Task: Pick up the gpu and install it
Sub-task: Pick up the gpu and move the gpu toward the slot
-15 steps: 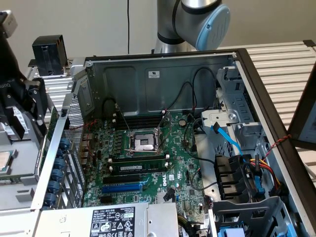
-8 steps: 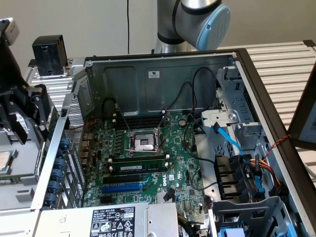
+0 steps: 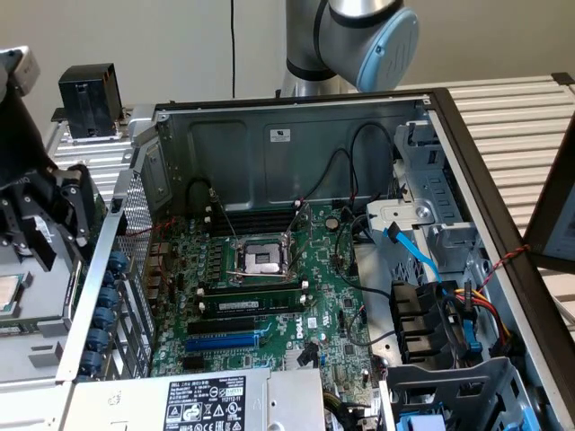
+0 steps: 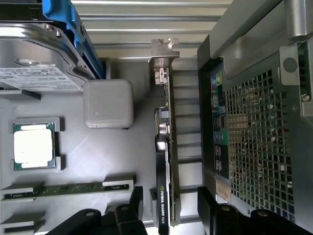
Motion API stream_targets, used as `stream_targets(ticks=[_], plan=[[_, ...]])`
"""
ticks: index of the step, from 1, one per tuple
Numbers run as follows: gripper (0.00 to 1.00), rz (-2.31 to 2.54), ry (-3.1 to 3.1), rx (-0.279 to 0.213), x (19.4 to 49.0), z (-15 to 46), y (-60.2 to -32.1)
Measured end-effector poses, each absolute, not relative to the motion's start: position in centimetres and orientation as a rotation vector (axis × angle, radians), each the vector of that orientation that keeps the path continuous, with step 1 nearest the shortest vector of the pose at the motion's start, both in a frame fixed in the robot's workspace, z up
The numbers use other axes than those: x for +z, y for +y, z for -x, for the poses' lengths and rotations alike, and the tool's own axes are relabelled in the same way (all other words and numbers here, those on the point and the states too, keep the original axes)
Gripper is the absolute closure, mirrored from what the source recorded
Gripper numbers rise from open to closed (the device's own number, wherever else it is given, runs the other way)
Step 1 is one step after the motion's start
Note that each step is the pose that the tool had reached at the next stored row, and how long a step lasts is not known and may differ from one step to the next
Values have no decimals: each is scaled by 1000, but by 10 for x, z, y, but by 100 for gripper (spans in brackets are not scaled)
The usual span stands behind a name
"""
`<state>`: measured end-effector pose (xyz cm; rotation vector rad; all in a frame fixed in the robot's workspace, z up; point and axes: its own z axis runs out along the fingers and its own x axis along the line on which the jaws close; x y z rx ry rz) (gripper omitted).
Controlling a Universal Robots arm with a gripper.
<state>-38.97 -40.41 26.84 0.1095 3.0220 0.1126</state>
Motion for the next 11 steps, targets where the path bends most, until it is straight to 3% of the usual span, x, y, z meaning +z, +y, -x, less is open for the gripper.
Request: stream_targets(ticks=[11], plan=[[44, -109, 3015, 117, 254, 388, -394]])
